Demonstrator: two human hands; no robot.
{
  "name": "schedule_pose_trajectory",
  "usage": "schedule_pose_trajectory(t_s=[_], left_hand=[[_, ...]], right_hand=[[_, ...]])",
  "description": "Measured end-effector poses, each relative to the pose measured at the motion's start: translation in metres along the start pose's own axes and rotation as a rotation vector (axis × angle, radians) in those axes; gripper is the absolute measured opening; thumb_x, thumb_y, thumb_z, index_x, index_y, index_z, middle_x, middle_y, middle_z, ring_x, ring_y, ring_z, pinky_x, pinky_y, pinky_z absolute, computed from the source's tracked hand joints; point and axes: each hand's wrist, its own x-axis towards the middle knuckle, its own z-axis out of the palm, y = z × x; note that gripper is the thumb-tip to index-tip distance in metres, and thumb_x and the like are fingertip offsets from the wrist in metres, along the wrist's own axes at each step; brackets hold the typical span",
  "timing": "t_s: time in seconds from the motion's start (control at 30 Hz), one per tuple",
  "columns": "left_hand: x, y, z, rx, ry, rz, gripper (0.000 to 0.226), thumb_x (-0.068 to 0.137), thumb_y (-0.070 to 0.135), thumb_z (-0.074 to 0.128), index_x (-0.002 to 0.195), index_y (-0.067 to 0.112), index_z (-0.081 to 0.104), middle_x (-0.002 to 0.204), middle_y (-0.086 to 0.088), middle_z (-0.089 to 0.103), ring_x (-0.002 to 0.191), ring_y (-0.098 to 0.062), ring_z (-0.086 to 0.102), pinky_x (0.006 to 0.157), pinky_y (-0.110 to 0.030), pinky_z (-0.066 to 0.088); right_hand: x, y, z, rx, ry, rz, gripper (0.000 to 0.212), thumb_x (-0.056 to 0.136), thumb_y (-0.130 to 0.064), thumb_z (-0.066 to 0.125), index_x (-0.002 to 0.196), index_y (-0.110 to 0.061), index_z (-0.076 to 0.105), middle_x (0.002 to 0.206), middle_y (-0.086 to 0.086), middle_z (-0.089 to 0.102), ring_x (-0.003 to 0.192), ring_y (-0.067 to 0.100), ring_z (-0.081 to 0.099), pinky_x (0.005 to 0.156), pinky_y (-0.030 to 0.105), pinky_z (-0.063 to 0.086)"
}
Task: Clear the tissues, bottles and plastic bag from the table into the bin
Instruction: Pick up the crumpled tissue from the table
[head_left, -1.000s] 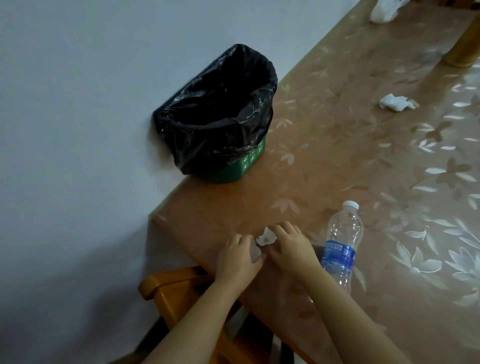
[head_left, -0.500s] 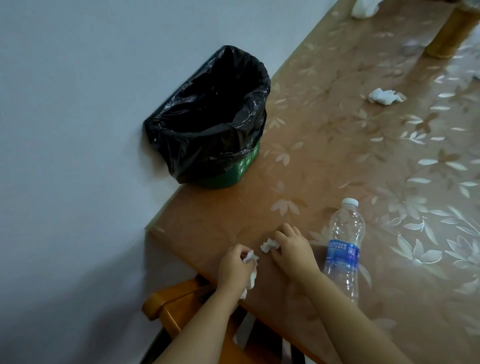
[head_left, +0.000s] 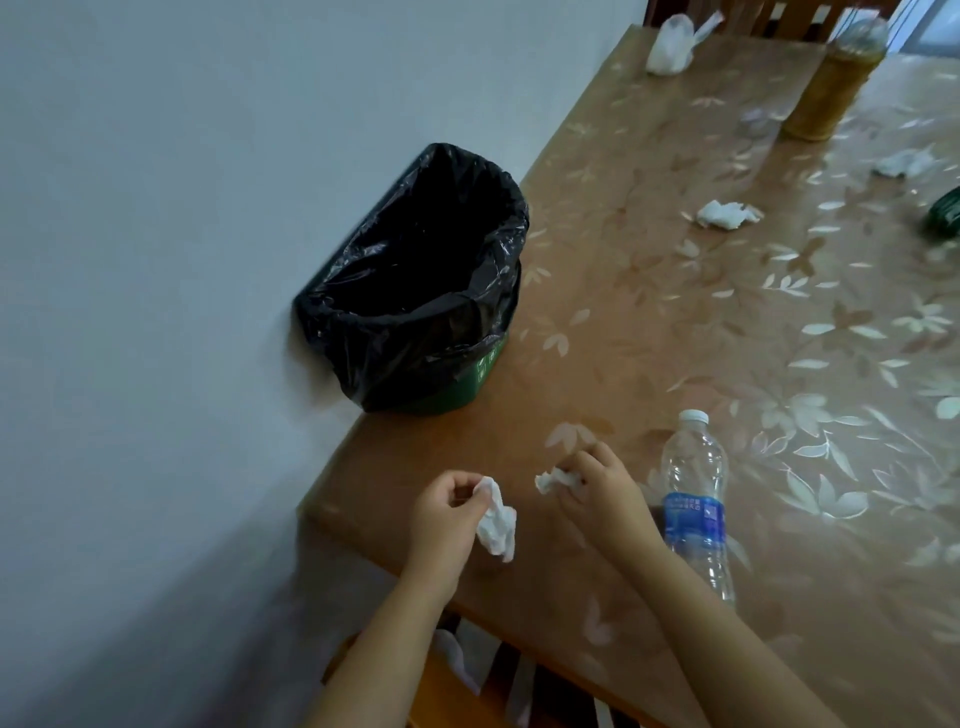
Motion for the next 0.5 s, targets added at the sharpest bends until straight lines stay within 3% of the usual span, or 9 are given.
schedule_pose_trajectory(t_s=[0.1, 0.27, 0.5], left_hand=[[0.003, 0.025, -0.019, -0.006, -0.033, 0.125, 0.007, 0.084, 0.014, 0.063, 0.082, 0.021, 0.064, 0.083, 0.002, 0.067, 0.076, -0.005, 0.063, 0.064, -0.016, 0.049], [0.007, 0.069, -0.044, 0.108, -0.094, 0.4, 0.014, 0.083, 0.014, 0.064, 0.079, 0.027, 0.063, 0.078, 0.006, 0.067, 0.074, -0.001, 0.062, 0.065, -0.017, 0.051], [0.023, 0.121, -0.067, 0.157, -0.07, 0.67, 0.012, 0.083, 0.009, 0.064, 0.08, 0.021, 0.063, 0.074, 0.007, 0.065, 0.071, -0.003, 0.059, 0.063, -0.013, 0.047]], right_hand=[[0.011, -0.026, -0.013, 0.019, 0.118, -0.03, 0.016, 0.07, -0.008, 0.073, 0.082, -0.004, 0.063, 0.083, 0.0, 0.05, 0.068, 0.018, 0.052, 0.055, 0.023, 0.038], [0.032, -0.072, -0.036, 0.012, 0.215, -0.111, 0.014, 0.073, -0.009, 0.072, 0.083, -0.006, 0.063, 0.079, 0.005, 0.051, 0.065, 0.022, 0.051, 0.054, 0.037, 0.046], [0.06, -0.121, -0.057, 0.015, 0.327, -0.165, 0.015, 0.074, -0.008, 0.071, 0.088, -0.008, 0.064, 0.083, 0.001, 0.053, 0.071, 0.018, 0.052, 0.062, 0.03, 0.045]])
